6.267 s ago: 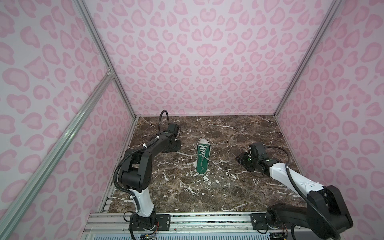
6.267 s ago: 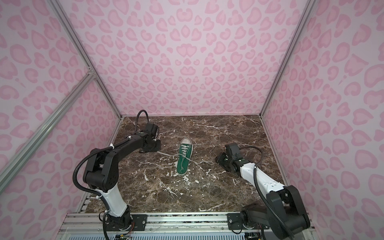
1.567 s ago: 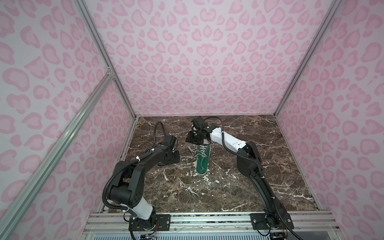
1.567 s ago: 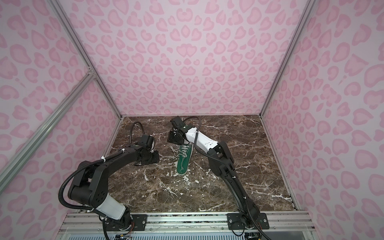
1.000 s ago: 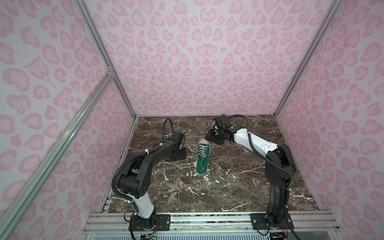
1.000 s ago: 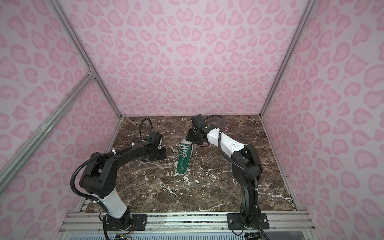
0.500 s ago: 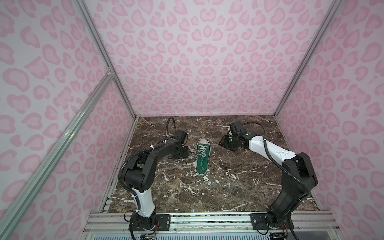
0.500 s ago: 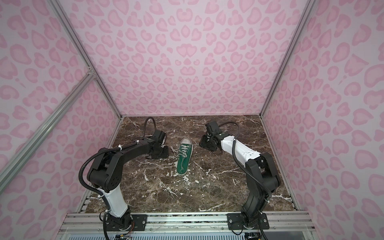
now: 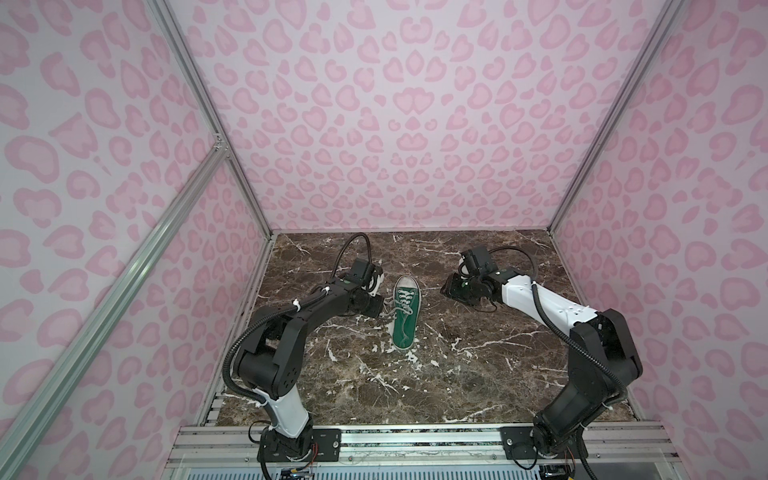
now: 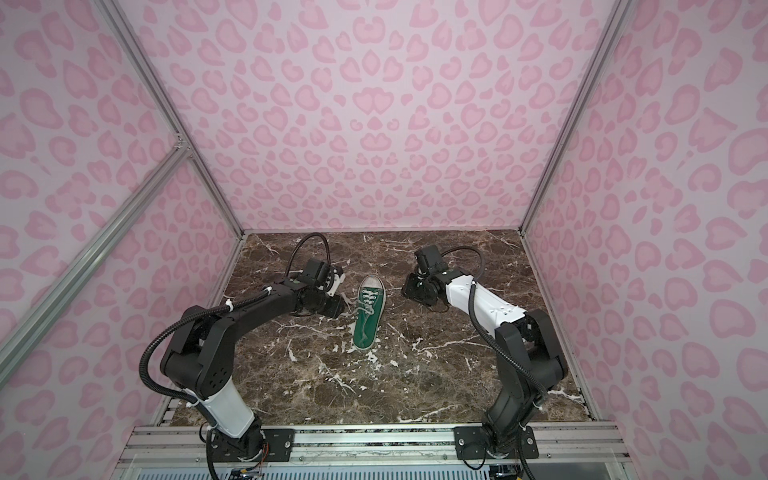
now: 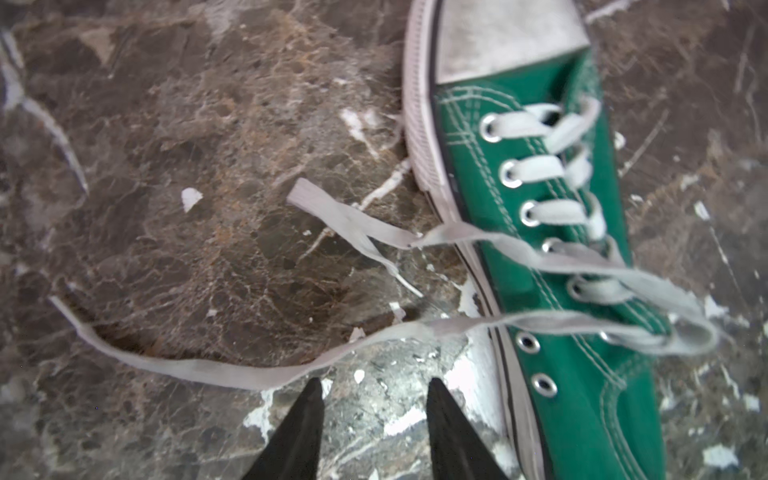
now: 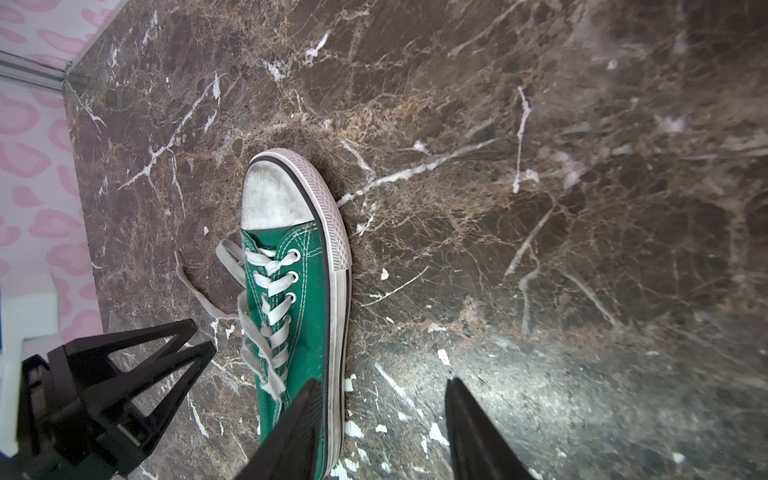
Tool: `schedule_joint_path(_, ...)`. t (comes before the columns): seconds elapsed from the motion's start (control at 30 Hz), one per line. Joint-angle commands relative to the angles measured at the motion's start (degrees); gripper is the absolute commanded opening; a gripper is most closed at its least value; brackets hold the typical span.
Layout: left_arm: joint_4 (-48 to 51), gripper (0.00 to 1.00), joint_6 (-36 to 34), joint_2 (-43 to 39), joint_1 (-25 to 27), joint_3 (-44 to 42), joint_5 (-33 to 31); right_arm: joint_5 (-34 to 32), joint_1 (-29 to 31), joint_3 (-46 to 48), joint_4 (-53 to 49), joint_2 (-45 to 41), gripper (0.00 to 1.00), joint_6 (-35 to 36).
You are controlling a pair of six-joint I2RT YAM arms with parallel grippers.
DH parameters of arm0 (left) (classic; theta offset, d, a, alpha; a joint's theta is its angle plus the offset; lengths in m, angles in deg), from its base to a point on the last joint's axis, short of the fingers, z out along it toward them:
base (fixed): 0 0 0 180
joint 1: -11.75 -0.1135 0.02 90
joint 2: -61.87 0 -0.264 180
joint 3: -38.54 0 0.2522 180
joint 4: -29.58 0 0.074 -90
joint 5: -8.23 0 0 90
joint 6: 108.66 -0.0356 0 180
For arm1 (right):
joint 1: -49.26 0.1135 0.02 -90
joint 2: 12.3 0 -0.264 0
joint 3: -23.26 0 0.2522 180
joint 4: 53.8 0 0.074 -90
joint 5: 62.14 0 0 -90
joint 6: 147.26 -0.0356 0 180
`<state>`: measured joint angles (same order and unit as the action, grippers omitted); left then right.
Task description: Tie the shoes
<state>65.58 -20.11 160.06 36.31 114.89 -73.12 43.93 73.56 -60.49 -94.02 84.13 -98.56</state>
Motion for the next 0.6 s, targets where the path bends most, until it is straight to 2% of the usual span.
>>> schedule_joint_path(0.0,-5.56,0.43,-17.31,-3.42,-0.52,-3.51,8.89,-0.23,-0.04,0.16,0.14,-0.28,0.5,1.01)
schedule_joint_path(0.07,-5.54,0.42,-22.66,-4.34,-1.81,-3.99,14.14,-0.25,-0.1,0.21,-0.16,-0.52,0.5,1.2)
schedule_joint_path(0.13,-1.33,0.41,-28.49,-3.5,-3.66,-2.13,21.22,-0.26,-0.21,0.31,-0.5,-0.96,0.5,1.39)
schedule_joint_path(0.23,5.41,0.39,-35.56,-0.29,-5.55,1.91,26.46,-0.28,-0.55,0.88,-0.85,-2.02,0.5,1.81)
schedule_joint_path(0.33,9.86,0.39,-40.91,3.26,-5.66,4.68,25.68,-0.23,-1.29,1.81,-1.05,-3.21,0.5,2.1)
schedule_joint_path(0.43,11.67,0.37,-43.09,5.33,-5.42,6.67,22.15,-0.13,-2.2,2.89,-1.05,-4.36,0.5,2.33)
schedule_joint_path(0.57,6.02,0.37,-44.55,4.02,-5.48,4.15,18.03,0.23,-3.44,4.47,-0.96,-5.84,0.5,2.48)
